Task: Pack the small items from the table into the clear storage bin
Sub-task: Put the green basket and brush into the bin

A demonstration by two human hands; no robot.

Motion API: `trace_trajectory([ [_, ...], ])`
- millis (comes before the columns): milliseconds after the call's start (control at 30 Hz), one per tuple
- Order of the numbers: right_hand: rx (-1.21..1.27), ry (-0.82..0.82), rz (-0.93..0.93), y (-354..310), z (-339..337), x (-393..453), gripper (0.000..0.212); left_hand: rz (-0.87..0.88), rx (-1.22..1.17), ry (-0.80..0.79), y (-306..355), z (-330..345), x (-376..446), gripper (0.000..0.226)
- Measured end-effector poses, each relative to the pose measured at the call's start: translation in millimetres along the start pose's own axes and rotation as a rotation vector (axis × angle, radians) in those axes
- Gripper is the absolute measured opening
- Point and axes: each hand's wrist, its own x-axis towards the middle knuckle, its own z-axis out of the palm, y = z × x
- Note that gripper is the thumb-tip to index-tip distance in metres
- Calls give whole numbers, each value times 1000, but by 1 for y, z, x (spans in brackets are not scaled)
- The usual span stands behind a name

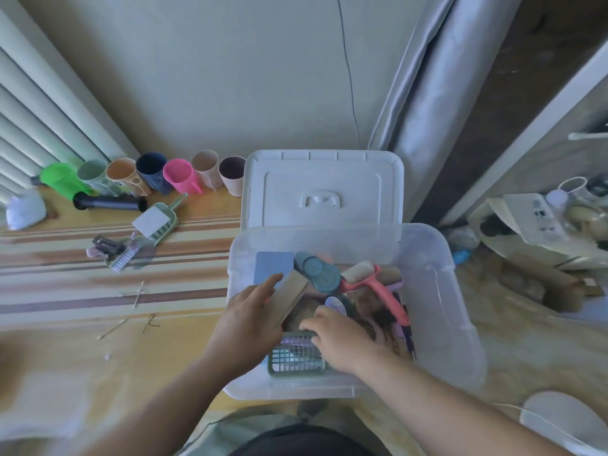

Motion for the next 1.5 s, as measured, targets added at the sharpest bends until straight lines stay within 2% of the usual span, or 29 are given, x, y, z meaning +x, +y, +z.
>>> trace_trajectory([
  [100,118,57,-6,3,-10,-5,32,11,60,-52,-5,6,-1,88],
  [200,280,255,60,18,-26,-22,25,56,121,-90,-10,10,2,92],
  [300,358,342,28,21,-39,-37,46,107,177,-168,-7,15,4,98],
  [367,309,293,-74,11,-43,-39,52,146,192,-220,-2,19,5,100],
  [433,173,226,-160,0,-40,-36,44,193,182,-279,3,23,6,102],
  [533,-17,99,-158,-8,-29,-31,39,183,142,-402,5,26,4,102],
  [600,17,15,-108,-9,-21,-31,42,107,53,-475,3,25,1,91],
  [667,106,-29,-75,-12,-15,-31,46,50,15,-475,-3,23,-2,81],
  [767,154,-90,-26,-15,-10,-28,55,58,130,-418,-12,23,-4,73],
  [933,159,-187,31,-14,-11,-19,59,144,438,-438,-11,24,-8,82],
  [1133,169,-181,87,-13,-2,-13,63,259,643,-412,-22,17,-7,62],
  [1267,228,-110,121,-12,1,-18,46,363,882,-478,-22,14,-13,42],
  [1500,283,-152,171,-10,-4,-25,45,363,901,-518,-15,13,-12,34],
])
